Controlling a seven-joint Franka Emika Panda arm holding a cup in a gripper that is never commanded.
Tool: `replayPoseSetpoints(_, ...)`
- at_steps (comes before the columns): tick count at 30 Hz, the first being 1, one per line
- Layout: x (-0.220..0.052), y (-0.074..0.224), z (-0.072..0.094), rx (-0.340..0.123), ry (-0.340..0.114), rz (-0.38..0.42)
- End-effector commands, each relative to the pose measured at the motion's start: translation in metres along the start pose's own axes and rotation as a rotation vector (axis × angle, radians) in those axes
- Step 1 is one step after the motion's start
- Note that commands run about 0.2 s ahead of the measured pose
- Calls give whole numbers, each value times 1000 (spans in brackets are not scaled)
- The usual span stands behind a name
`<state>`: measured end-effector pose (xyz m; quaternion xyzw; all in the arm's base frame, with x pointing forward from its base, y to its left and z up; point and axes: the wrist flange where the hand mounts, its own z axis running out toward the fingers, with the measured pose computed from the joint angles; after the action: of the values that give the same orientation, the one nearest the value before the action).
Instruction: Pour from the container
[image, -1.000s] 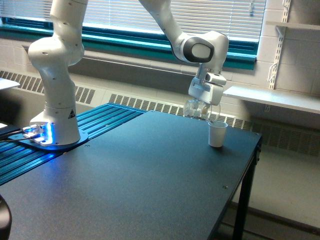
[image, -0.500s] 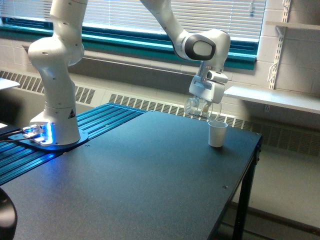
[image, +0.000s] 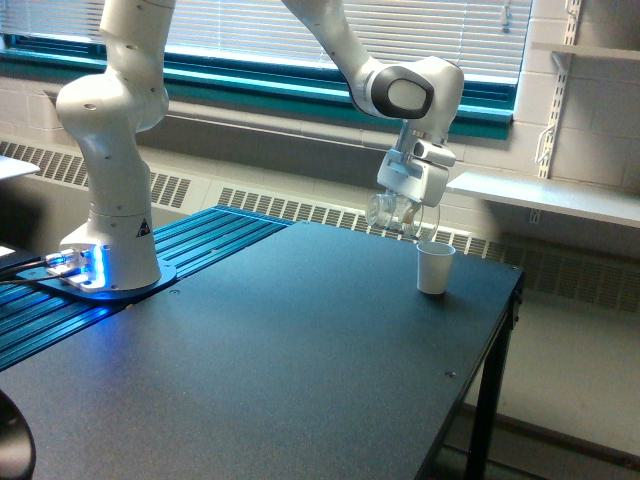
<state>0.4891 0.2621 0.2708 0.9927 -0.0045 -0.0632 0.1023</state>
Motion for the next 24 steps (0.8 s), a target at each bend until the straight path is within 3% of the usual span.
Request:
replayPoseSetpoints(1,4,6,-5,-1,-4,12)
replayPoseSetpoints(24,10,10,-8,-20,-21,12)
